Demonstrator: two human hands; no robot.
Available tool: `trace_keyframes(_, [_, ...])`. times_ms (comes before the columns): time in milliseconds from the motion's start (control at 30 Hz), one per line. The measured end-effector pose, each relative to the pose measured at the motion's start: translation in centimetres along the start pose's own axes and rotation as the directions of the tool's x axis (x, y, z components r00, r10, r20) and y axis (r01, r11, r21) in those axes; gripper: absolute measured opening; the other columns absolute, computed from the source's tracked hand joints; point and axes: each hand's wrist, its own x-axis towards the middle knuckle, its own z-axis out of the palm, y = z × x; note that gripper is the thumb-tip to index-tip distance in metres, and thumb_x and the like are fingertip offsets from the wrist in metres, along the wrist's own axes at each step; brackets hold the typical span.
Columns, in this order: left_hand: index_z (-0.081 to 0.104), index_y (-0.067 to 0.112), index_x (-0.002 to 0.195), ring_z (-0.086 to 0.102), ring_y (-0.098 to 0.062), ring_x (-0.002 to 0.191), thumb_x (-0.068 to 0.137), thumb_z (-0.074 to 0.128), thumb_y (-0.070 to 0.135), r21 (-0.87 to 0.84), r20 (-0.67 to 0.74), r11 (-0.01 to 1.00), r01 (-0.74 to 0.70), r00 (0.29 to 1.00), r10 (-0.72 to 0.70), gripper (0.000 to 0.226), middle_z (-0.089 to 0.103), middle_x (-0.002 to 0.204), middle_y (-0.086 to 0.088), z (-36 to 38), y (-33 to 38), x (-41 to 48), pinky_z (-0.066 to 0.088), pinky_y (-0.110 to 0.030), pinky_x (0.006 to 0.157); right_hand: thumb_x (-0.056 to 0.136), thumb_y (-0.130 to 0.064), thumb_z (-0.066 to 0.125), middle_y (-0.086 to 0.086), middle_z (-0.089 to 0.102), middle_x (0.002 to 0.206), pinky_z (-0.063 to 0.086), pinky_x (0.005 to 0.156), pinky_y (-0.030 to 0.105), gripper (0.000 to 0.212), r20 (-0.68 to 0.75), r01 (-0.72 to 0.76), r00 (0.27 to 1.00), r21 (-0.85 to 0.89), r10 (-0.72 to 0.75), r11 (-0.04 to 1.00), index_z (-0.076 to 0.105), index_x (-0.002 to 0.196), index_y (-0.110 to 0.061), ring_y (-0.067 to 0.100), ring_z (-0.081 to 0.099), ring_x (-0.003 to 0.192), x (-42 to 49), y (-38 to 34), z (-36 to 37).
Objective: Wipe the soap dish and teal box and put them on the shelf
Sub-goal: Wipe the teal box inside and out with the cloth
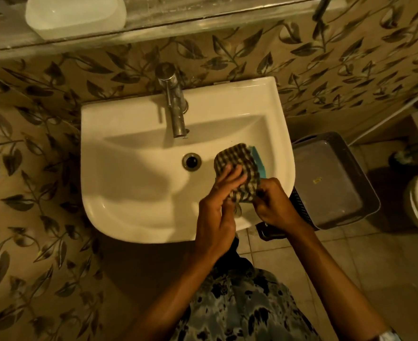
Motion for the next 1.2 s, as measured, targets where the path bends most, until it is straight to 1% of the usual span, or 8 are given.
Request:
trace_keyframes(167, [0.061, 0.019, 0.121, 0.048, -0.01, 0.129, 0.089, 0.034, -0.006, 0.06, -0.021, 0.992, 0.11, 0.994, -0.109, 0.049, 0.057, 0.129, 0.006, -1.4, -0.5, 5.2, 0.037, -0.021, 0.109, 0.088, -0.002, 0.06, -0.02, 0.064, 0.095, 0.044, 0.076, 0.007, 0.018, 0.125, 0.082, 0.989, -0.002, -0.081, 0.997, 0.071, 0.097, -0.014, -0.013, 0.059, 0.091, -1.0, -0.4, 1.1])
trace_keyframes(267, [0.064, 0.01, 0.094, 0.061, -0.025, 0.095, 0.093, 0.035, -0.002, -0.206, 0.116, 0.871, 0.446, 0.895, -0.431, 0.031, 0.065, 0.097, -0.009, -2.9, -0.8, 9.8, 0.051, -0.035, 0.085, 0.089, -0.006, 0.061, -0.013, 0.067, 0.102, 0.045, 0.08, 0.008, 0.022, 0.156, 0.129, 0.98, -0.007, -0.126, 0.992, 0.07, 0.107, -0.015, -0.004, 0.061, 0.099, -0.9, -0.7, 1.1])
trace_keyframes(367, [0.062, 0.01, 0.094, 0.061, -0.026, 0.086, 0.095, 0.034, 0.005, -0.44, 0.228, 0.656, 0.613, 0.783, -0.579, 0.029, 0.064, 0.094, -0.012, -4.4, -1.1, 10.8, 0.052, -0.035, 0.077, 0.088, -0.015, 0.063, -0.009, 0.072, 0.104, 0.055, 0.08, 0.021, 0.026, 0.089, -0.002, 0.996, 0.331, -0.029, 0.944, 0.069, 0.111, -0.025, 0.01, 0.068, 0.1, -0.4, -2.0, 1.1])
trace_keyframes(533, [0.058, 0.011, 0.106, 0.063, -0.026, 0.086, 0.097, 0.031, 0.005, -0.64, 0.122, 0.551, 0.536, 0.778, -0.616, 0.03, 0.065, 0.097, -0.011, -4.8, -1.7, 11.0, 0.053, -0.036, 0.075, 0.094, -0.022, 0.053, 0.001, 0.07, 0.108, 0.059, 0.078, 0.037, 0.031, -0.117, -0.117, 0.941, 0.767, 0.318, 0.631, 0.057, 0.125, -0.017, 0.02, 0.067, 0.1, 2.5, -2.1, 0.7])
trace_keyframes(733, [0.062, 0.018, 0.096, 0.065, -0.015, 0.086, 0.095, 0.026, -0.006, -0.541, -0.118, 0.802, 0.252, 0.922, -0.369, 0.042, 0.073, 0.082, 0.006, -3.6, -1.1, 12.9, 0.05, -0.036, 0.088, 0.102, -0.029, 0.035, 0.017, 0.059, 0.123, 0.047, 0.095, 0.055, 0.042, -0.014, -0.237, 0.819, 0.902, 0.574, 0.36, 0.045, 0.136, -0.006, 0.034, 0.057, 0.11, 5.6, 0.5, 0.4])
trace_keyframes(867, [0.059, -0.001, 0.112, 0.06, -0.025, 0.107, 0.091, 0.037, 0.006, -0.171, -0.002, 0.976, 0.137, 0.99, -0.14, 0.031, 0.066, 0.112, -0.02, -2.7, -0.5, 14.4, 0.044, -0.051, 0.101, 0.102, -0.031, 0.034, 0.024, 0.049, 0.136, 0.045, 0.098, 0.057, 0.048, 0.021, -0.256, 0.8, 0.916, 0.6, 0.309, 0.039, 0.141, -0.004, 0.038, 0.053, 0.115, 7.3, 0.8, 0.1])
trace_keyframes(1000, [0.058, 0.003, 0.121, 0.047, -0.026, 0.129, 0.084, 0.033, -0.003, 0.068, 0.13, 0.998, -0.002, 0.991, -0.007, 0.045, 0.054, 0.134, -0.011, -0.9, -1.5, 13.3, 0.034, -0.046, 0.113, 0.101, -0.031, 0.035, 0.02, 0.058, 0.121, 0.054, 0.084, 0.046, 0.046, -0.023, -0.186, 0.774, 0.947, 0.633, 0.262, 0.044, 0.137, -0.004, 0.031, 0.062, 0.098, 8.8, 0.6, -0.9])
trace_keyframes(1200, [0.053, 0.004, 0.129, 0.048, -0.022, 0.096, 0.089, 0.032, 0.0, -0.031, 0.241, 0.999, 0.006, 0.97, 0.001, 0.045, 0.057, 0.127, 0.024, -0.5, -3.6, 7.6, 0.043, -0.039, 0.086, 0.101, -0.033, 0.033, 0.026, 0.043, 0.143, 0.041, 0.103, 0.056, 0.052, 0.013, -0.206, 0.74, 0.956, 0.673, 0.208, 0.036, 0.144, -0.004, 0.043, 0.044, 0.129, 8.5, 2.3, -2.2])
